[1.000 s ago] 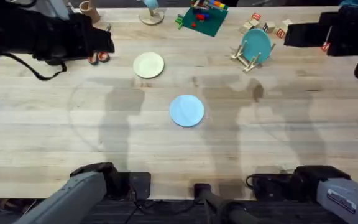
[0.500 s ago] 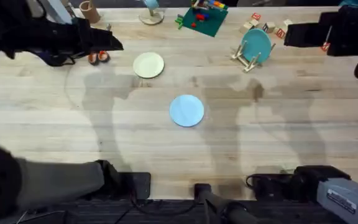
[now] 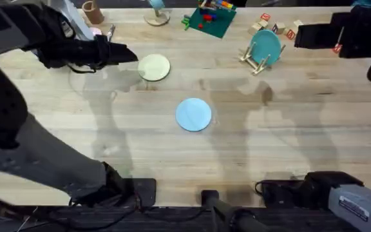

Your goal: Pick up the plates from the table one by one and place each into a slot on the dish rack.

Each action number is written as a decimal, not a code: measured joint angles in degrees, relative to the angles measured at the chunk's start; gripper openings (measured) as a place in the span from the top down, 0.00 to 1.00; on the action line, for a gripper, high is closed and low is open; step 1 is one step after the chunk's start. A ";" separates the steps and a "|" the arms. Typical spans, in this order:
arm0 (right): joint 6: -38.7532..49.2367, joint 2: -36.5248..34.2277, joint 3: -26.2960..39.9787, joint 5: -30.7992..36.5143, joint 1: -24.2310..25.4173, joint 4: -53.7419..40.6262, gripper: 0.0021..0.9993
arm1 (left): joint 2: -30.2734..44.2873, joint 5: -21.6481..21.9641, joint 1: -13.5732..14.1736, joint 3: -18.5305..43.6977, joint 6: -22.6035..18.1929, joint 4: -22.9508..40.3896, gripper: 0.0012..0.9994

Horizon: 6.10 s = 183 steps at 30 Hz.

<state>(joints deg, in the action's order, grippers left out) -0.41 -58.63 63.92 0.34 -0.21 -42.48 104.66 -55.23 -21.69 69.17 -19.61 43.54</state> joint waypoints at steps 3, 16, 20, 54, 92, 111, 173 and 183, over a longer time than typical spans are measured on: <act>-0.01 0.00 0.00 0.00 0.00 0.00 0.00 | 2.54 -1.26 0.00 0.00 0.00 -1.78 0.96; -0.02 0.00 0.00 0.00 0.00 0.02 0.00 | 9.43 -3.41 1.35 0.00 -0.12 -4.54 0.96; -0.02 0.00 0.00 0.00 0.00 0.00 0.00 | 10.77 -3.55 2.77 0.00 -0.14 -5.50 0.96; -0.02 0.00 0.00 0.00 0.00 0.00 0.00 | 16.37 -7.79 2.16 1.25 -0.11 -6.79 0.96; -9.94 -8.72 0.02 -7.45 -8.24 7.96 0.00 | 16.35 -6.63 2.27 1.53 1.44 -6.95 0.96; -16.38 -25.74 0.11 -9.40 -21.07 25.67 0.00 | 16.89 -6.94 2.25 1.99 2.97 -7.34 0.96; -44.34 -63.82 14.08 -22.27 -34.88 51.49 0.42 | 16.89 -6.92 2.21 2.05 3.34 -7.34 0.96; -45.59 -64.20 14.13 -22.62 -34.80 51.97 0.96 | 16.91 -6.95 2.16 2.12 3.30 -7.34 0.96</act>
<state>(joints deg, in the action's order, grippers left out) -46.00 -122.83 78.05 -22.28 -35.00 9.49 121.57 -62.18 -19.53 71.29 -16.31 36.20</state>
